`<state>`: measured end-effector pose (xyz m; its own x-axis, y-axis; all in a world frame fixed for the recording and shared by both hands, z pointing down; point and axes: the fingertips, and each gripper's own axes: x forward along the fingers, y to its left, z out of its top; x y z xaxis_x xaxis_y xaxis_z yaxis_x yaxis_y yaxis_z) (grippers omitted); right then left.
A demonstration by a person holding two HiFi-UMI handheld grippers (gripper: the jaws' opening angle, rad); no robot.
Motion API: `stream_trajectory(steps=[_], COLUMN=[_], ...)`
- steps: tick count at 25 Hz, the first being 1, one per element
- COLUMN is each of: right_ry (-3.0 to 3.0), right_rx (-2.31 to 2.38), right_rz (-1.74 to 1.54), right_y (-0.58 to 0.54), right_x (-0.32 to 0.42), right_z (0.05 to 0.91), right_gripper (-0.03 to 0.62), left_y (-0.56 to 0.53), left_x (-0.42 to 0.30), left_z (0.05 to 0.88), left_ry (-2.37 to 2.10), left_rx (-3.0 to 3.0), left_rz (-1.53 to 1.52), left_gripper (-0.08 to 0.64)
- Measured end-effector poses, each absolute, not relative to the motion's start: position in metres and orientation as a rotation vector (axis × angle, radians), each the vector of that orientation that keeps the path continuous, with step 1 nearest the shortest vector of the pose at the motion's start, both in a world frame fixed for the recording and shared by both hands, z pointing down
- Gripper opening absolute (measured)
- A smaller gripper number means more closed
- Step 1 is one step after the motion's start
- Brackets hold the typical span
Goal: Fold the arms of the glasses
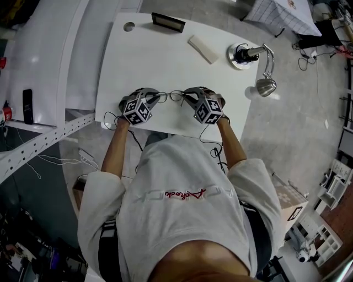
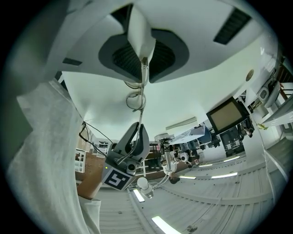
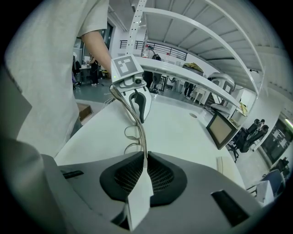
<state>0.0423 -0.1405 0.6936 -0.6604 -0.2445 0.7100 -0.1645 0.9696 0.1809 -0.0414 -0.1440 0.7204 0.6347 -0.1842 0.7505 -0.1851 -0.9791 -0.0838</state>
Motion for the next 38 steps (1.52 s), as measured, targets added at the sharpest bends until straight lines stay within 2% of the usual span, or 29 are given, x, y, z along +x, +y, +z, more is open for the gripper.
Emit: stream_trajectory(steps=[38], right_ry=[-2.205], right_rx=[0.076], right_rz=[-0.153], right_y=[-0.138], right_x=[-0.008], right_z=[0.703], right_gripper=[0.044], left_y=[-0.131], left_x=[-0.070], left_z=[0.739], left_ry=[-0.348], left_rx=[2.769], left_rz=[1.334], left_gripper=[0.062])
